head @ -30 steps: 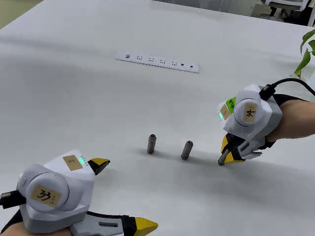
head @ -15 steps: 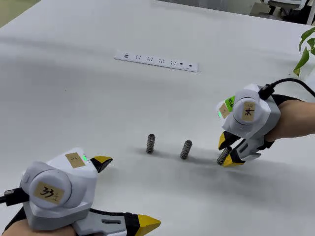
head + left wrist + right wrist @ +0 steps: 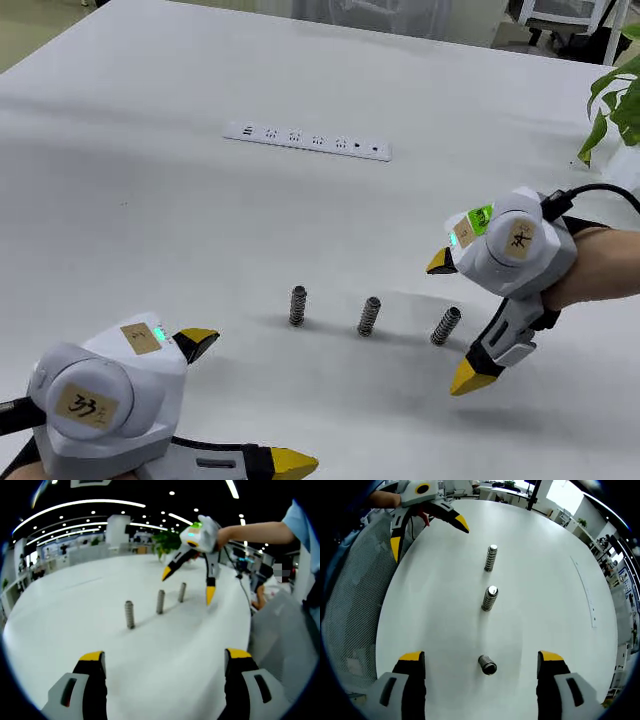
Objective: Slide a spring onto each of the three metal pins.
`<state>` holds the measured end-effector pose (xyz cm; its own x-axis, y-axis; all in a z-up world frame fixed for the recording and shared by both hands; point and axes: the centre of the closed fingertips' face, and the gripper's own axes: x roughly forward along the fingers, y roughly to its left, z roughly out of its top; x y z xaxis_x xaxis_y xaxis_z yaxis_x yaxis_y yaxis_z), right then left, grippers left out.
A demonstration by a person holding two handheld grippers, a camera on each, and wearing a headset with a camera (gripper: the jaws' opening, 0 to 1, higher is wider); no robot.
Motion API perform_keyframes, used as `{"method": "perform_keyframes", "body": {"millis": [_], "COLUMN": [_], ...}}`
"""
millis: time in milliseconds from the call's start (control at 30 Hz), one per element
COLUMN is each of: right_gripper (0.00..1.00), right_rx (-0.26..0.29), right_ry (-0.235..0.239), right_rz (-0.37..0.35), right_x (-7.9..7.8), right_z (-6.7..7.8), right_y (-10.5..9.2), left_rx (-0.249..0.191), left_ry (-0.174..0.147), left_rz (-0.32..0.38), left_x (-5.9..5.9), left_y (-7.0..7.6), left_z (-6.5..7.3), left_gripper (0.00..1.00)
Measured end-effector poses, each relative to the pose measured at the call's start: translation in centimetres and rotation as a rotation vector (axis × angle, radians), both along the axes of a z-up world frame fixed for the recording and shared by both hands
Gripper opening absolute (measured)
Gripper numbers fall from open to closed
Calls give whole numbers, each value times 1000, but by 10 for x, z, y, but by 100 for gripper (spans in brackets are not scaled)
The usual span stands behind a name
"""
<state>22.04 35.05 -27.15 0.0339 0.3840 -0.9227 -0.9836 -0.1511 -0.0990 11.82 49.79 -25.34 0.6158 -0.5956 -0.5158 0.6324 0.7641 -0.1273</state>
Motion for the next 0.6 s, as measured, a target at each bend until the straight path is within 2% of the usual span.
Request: {"method": "perform_keyframes", "body": {"millis": [67, 167, 233, 300, 367, 433, 467, 533, 600], "right_gripper": [95, 99, 99, 99, 99, 99, 99, 99, 99], "right_rx": [22, 48, 93, 166, 191, 284, 312, 344, 367], "right_ry": [-8, -20, -12, -4, 5, 11, 30, 39, 44], "right_rz": [15, -10, -70, -101, -152, -201, -254, -294, -341], "right_x": [-5, -9, -12, -17, -22, -29, -34, -41, -48], "right_z": [2, 3, 7, 12, 14, 21, 21, 21, 20], "right_y": [-3, -8, -9, -7, -11, -8, -11, -15, -22], "left_rx": [-2, 5, 4, 6, 10, 23, 22, 8, 0], "left_ry": [-5, -14, -17, -15, -17, -33, -35, -44, -36], "left_rz": [0, -6, -7, -1, -5, -5, 1, 25, 31], "left_x": [1, 1, 2, 3, 2, 3, 3, 5, 3], "left_y": [-1, -1, -2, -1, -2, -2, -1, -1, -1], "left_z": [2, 5, 7, 8, 11, 15, 17, 20, 22], "left_gripper": [100, 100, 100, 100, 100, 100, 100, 100, 100]}}
